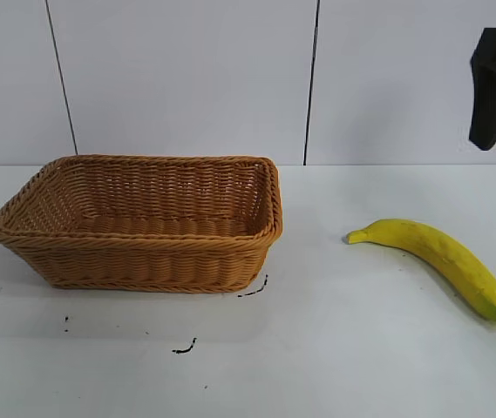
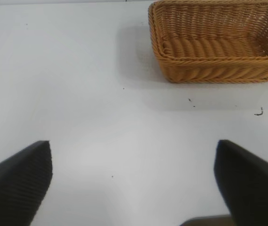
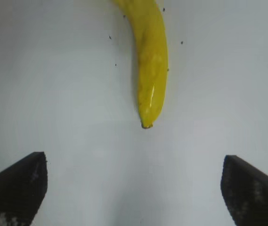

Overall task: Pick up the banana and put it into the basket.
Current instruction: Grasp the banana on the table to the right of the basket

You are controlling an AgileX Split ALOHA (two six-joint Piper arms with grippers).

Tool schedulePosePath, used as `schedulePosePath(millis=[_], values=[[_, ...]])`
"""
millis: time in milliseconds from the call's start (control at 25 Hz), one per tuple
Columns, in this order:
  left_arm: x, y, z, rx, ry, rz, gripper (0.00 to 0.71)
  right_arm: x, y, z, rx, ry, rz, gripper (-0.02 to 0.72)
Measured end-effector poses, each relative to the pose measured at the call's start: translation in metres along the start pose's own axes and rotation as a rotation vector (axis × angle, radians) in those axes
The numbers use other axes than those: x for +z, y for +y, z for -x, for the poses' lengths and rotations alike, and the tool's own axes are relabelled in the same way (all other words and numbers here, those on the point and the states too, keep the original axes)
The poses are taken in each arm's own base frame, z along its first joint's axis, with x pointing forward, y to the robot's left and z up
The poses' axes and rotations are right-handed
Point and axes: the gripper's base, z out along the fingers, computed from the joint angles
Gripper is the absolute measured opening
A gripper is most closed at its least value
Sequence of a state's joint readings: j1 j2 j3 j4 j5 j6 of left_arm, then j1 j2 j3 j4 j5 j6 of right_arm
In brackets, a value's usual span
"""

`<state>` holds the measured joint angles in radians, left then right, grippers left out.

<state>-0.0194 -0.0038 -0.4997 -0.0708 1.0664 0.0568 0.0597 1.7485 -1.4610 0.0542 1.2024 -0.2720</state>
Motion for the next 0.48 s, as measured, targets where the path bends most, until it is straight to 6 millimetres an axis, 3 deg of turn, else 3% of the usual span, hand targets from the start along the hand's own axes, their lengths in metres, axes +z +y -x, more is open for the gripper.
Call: schedulePosePath(millis=[200, 480], values=[[0.0, 0.0, 0.0, 0.0, 0.0, 0.0, 0.693, 0.031, 0.009, 0.025, -0.091, 0.014, -0.02, 0.69], [0.0, 0.0, 0.0, 0.0, 0.0, 0.0, 0.693, 0.062, -0.008, 0.026, -0.004, 0.091, -0.054, 0.69]])
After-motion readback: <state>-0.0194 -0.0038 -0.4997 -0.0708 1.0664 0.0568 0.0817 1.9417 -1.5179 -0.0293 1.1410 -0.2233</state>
